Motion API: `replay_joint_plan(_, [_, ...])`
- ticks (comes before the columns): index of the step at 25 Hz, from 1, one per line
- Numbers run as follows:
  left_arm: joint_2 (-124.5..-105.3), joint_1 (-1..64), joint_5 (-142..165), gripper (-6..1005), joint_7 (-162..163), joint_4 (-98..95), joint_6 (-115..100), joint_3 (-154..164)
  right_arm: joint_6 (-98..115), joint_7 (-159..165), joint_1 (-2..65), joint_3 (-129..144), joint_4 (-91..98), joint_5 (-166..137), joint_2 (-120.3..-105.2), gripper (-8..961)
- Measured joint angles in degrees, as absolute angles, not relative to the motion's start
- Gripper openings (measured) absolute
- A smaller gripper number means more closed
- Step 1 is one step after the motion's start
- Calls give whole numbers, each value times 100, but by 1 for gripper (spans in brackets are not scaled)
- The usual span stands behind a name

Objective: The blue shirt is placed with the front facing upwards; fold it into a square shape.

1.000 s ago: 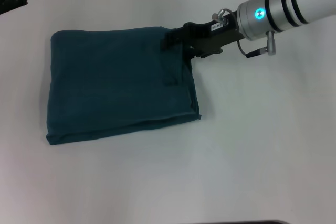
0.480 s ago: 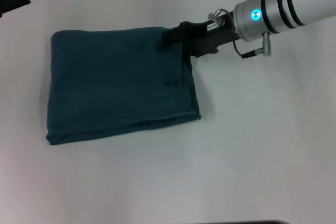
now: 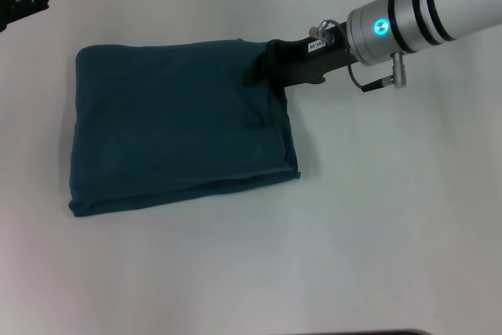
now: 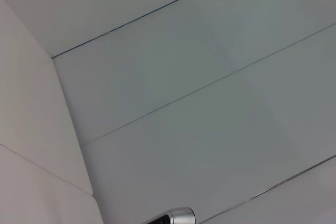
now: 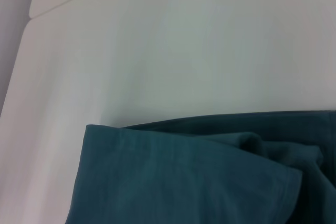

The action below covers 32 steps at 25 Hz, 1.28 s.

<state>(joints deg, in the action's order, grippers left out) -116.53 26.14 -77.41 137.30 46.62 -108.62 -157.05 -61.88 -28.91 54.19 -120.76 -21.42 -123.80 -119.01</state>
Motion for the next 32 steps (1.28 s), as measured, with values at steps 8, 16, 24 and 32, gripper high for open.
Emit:
replay_joint_plan(8, [-11654, 2644, -7743, 784, 13728, 4649, -10851, -15706, -6192, -2898, 5414, -12047, -2104, -12376, -11901, 188])
replay_joint_plan(16, [-11648, 2637, -7754, 783, 13728, 4649, -10845, -15706, -6446, -2901, 5400, -12059, -2216, -12196, -11877, 51])
replay_joint_plan(24, [-11645, 2642, -7771, 783, 13736, 4649, -10847, -15706, -6796, -2901, 5229, -12074, -2454, -11823, -11720, 64])
replay_joint_plan(32, [-11652, 2645, -7771, 783, 13747, 4649, -10849, -15706, -6590, -2968, 5110, -12097, -2517, -11725, -11591, 76])
